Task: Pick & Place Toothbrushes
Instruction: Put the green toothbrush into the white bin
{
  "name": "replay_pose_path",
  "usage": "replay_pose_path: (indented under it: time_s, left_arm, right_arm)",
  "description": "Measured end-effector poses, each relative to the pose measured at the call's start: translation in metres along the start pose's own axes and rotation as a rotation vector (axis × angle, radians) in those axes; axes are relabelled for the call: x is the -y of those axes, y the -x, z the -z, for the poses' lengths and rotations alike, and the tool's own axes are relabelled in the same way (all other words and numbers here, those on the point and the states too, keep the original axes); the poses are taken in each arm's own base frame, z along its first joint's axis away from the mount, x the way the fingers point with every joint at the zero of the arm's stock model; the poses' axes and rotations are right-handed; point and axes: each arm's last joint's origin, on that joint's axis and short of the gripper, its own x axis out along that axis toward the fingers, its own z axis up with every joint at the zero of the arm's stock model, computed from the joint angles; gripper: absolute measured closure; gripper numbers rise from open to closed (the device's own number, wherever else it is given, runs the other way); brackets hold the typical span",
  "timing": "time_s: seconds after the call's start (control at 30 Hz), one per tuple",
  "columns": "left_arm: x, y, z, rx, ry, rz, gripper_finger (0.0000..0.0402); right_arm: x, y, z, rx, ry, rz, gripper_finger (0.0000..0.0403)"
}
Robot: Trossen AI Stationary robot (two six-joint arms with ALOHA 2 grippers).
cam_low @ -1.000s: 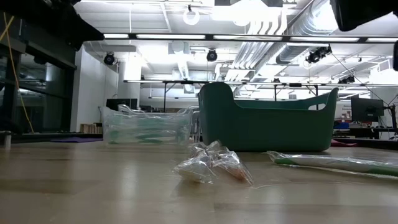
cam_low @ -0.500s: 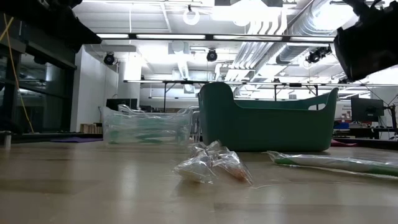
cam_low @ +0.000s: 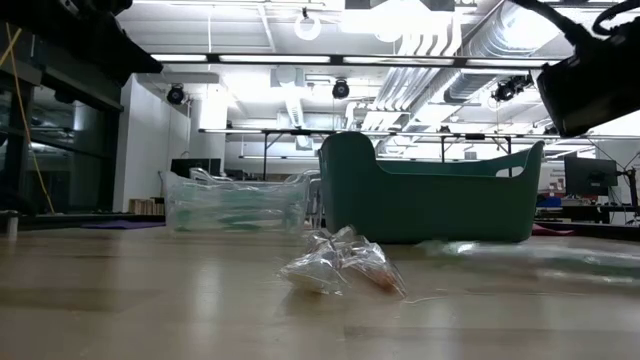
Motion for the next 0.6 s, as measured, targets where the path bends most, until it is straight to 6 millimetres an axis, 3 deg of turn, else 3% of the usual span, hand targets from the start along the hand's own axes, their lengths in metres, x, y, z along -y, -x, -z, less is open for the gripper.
replay_pose_path:
  time_s: [0.07, 0.3, 0.47, 0.6]
  left_arm:
    - [0.0, 0.0, 0.0, 0.0, 0.004, 0.0, 0.0398]
    - [0.0, 0.0, 0.0, 0.001, 0.026, -0.015, 0.0398]
    - [0.0, -0.001, 0.001, -0.013, 0.03, -0.019, 0.0398]
    - [0.0, -0.004, 0.0, -0.02, 0.058, -0.015, 0.0398]
  right_arm:
    - [0.0, 0.0, -0.001, -0.01, -0.007, -0.002, 0.0391]
    - [0.001, 0.008, -0.002, -0.003, -0.054, -0.03, 0.0396]
    - [-0.003, 0.04, -0.004, 0.109, -0.084, -0.157, 0.0397]
    - [-0.008, 0.071, -0.006, 0.294, -0.043, -0.291, 0.0398]
